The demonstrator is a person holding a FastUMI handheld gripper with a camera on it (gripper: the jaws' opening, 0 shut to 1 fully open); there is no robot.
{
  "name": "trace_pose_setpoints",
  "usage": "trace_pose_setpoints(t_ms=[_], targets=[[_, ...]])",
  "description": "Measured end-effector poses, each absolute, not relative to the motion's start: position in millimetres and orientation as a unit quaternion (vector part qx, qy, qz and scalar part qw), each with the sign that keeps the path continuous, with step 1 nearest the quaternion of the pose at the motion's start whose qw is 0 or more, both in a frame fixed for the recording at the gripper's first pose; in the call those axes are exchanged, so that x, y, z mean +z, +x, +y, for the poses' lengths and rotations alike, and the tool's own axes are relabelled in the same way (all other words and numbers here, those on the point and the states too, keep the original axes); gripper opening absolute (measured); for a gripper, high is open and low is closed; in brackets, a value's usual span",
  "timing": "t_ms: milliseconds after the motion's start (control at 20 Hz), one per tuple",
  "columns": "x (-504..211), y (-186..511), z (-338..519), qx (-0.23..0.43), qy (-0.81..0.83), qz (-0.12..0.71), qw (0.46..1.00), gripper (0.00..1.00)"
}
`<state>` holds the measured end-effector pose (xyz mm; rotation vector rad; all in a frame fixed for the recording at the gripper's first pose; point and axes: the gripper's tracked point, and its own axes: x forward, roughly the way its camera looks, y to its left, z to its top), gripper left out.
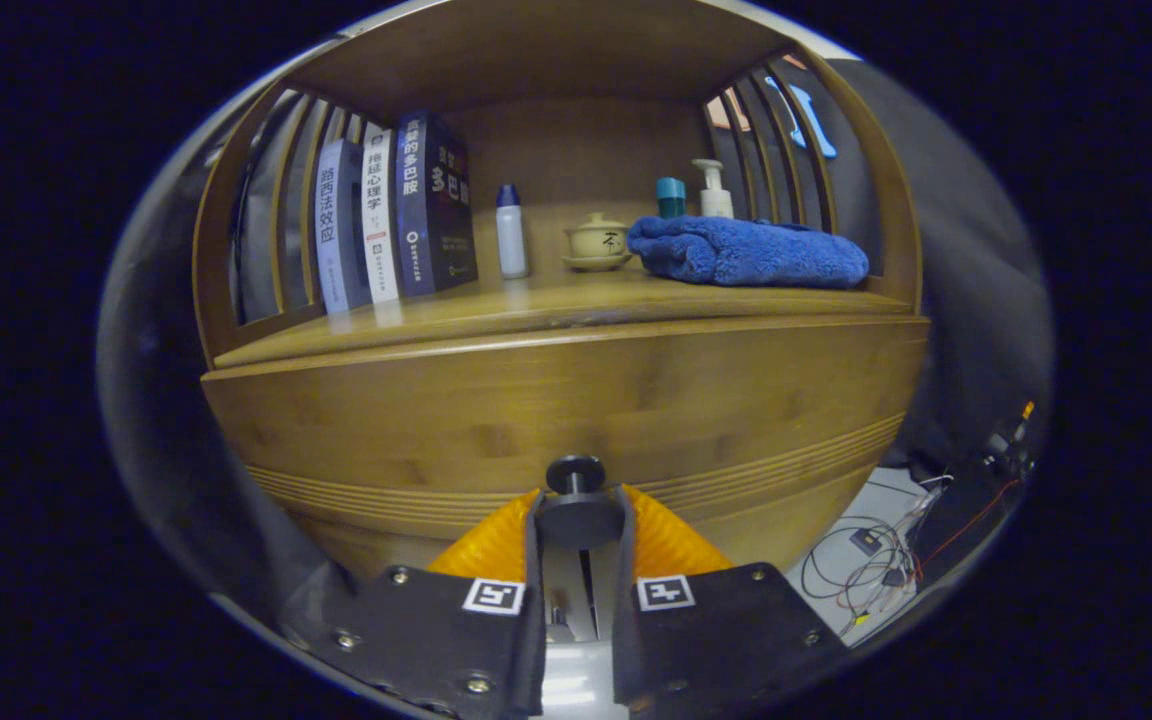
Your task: Pull open the drawer, take out the items inside it, and place them on the countertop above the cabinet.
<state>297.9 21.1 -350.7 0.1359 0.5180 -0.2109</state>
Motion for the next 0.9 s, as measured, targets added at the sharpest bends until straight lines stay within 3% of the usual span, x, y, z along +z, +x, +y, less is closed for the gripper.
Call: trace_pose_setpoints(t_ms=[900], targets=[[-329, 152, 27, -0.1, 0.089, 0.28, 0.951, 0.27]])
